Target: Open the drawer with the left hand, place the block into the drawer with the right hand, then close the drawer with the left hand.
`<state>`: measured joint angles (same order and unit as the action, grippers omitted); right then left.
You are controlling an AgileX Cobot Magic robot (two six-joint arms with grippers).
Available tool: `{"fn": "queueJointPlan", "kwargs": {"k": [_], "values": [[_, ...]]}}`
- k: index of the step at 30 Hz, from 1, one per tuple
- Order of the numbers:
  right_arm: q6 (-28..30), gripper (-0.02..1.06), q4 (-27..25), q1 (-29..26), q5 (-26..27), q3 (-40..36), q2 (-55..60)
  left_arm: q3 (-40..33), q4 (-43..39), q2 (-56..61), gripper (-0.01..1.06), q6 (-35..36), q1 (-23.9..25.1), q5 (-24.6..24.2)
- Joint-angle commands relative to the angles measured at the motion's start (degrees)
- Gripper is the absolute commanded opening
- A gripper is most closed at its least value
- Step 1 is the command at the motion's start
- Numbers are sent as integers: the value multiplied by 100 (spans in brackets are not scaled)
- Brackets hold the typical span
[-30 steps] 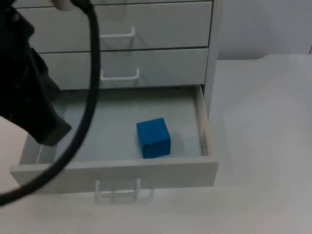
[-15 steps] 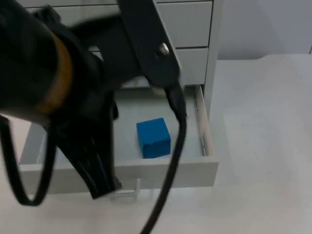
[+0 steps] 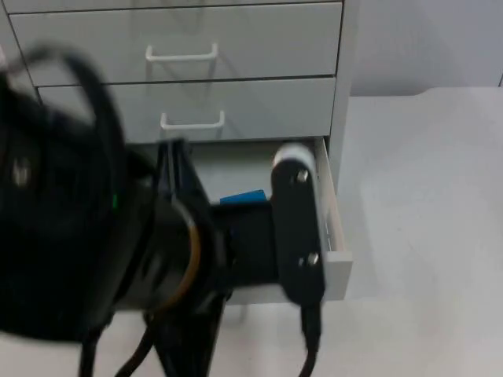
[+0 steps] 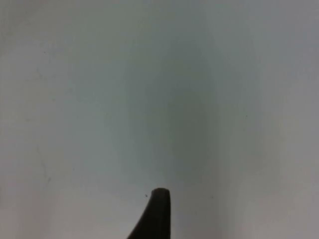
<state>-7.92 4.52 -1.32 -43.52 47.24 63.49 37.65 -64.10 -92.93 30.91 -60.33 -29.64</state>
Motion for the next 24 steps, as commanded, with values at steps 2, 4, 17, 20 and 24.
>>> {"fn": "queueJointPlan", "kwargs": {"k": [2,4,17,20,24], "values": [[-19,80,-13,-13,57,-39,-38,-369,-1286,-117,0,1296,-22,25],[-19,80,-26,-13,57,-39,-38,-413,-1649,-152,0,1618,-22,-55],[-19,80,-41,-13,91,-39,-38,-442,-3369,-1268,0,3617,-22,-472],[-19,80,-41,-13,91,-39,-38,-442,-3584,-1408,0,4037,-22,-697],[-19,80,-41,-13,91,-39,-38,-430,-3584,-1558,0,4135,-22,-748]]}}
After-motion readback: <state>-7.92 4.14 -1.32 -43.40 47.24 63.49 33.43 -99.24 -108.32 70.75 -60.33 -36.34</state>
